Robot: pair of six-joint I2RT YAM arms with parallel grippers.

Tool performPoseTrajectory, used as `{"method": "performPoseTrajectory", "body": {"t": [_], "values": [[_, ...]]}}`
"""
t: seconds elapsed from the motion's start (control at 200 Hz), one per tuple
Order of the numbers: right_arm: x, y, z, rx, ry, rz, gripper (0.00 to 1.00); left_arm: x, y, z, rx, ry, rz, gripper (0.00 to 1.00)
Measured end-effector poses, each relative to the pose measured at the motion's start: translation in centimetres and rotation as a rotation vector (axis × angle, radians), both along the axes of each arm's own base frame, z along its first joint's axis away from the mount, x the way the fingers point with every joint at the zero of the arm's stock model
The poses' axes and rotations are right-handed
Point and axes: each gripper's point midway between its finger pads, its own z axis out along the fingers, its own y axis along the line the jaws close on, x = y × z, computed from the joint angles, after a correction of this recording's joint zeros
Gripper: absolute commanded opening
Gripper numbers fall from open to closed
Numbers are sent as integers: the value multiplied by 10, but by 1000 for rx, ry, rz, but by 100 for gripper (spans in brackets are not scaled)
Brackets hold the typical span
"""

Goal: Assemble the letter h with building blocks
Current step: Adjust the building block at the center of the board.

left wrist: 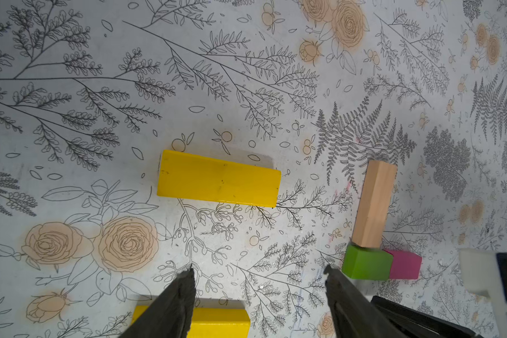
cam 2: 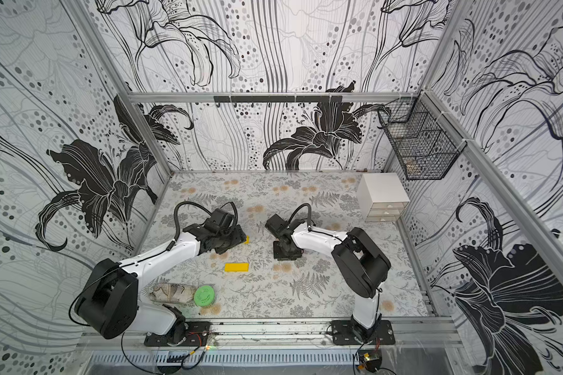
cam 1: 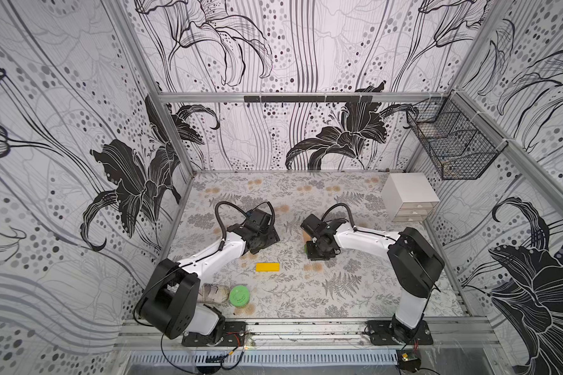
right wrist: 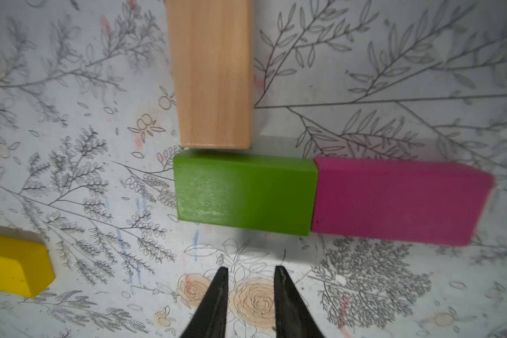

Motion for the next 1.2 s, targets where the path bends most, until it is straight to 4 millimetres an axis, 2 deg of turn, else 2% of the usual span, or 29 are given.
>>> {"method": "performPoseTrajectory", "body": {"t": [0.295, 0.446, 0.546, 0.626, 0.676, 0.771, 0.841, 0.911, 0.991, 1.121, 1.201], "values": [[5, 7, -6, 5, 9, -15, 27, 1, 1, 0, -1, 0, 4, 73], [10, 16, 4, 24, -4, -8, 29, 1, 3, 0, 0, 0, 9, 73], [16, 25, 22, 44, -26, 3, 32, 2, 4, 0, -1, 1, 12, 73], [25, 31, 42, 47, -59, 22, 28, 2, 4, 0, -1, 1, 13, 73], [35, 34, 57, 53, -89, 30, 25, 2, 4, -1, -1, 2, 13, 72], [56, 33, 81, 60, -144, 31, 24, 2, 5, -1, -2, 2, 15, 72], [72, 27, 90, 54, -170, 22, 24, 2, 5, 0, -2, 2, 16, 72], [85, 18, 86, 27, -170, 9, 23, 2, 6, 0, -2, 2, 18, 72], [95, 5, 68, -26, -147, 1, 23, 2, 6, 0, -4, 0, 18, 72], [93, -5, 36, -98, -82, 13, 23, 3, 7, 0, -4, 0, 22, 72], [92, -8, 26, -115, -65, 19, 23, 3, 7, 0, -4, 0, 23, 72]]}}
